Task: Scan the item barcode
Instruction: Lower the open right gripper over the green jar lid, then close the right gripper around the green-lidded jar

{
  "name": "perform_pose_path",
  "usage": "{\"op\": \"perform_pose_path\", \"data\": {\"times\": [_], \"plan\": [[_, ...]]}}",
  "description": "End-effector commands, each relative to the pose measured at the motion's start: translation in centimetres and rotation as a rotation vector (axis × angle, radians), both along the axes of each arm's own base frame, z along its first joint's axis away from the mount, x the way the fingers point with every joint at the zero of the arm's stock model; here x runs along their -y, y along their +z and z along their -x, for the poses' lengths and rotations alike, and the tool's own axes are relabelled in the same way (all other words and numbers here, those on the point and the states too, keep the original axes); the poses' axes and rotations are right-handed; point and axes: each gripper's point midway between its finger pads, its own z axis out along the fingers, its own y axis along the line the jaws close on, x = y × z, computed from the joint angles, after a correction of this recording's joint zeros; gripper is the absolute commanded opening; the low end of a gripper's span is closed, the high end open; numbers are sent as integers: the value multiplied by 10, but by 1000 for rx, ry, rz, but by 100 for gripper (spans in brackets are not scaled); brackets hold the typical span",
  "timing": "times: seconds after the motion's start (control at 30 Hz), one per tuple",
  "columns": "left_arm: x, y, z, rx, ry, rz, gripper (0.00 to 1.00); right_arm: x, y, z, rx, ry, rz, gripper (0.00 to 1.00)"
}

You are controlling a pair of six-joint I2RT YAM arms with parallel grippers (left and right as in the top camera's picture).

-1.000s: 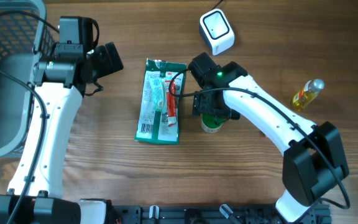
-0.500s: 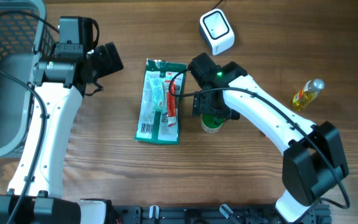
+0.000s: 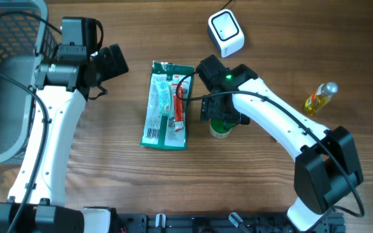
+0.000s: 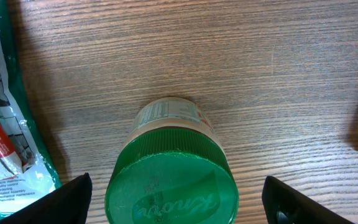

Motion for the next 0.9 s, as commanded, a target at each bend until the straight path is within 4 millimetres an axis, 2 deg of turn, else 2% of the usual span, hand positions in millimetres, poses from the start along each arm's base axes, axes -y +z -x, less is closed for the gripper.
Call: {"op": "perform_pose_path", "data": {"times": [0.0,0.87], "plan": [[0,2,-2,6,-10,1,100,5,-10,3,-19,-11,37,88],[0,2,-2,6,-10,1,100,2,-10,-1,-4,-11,27,88]]}}
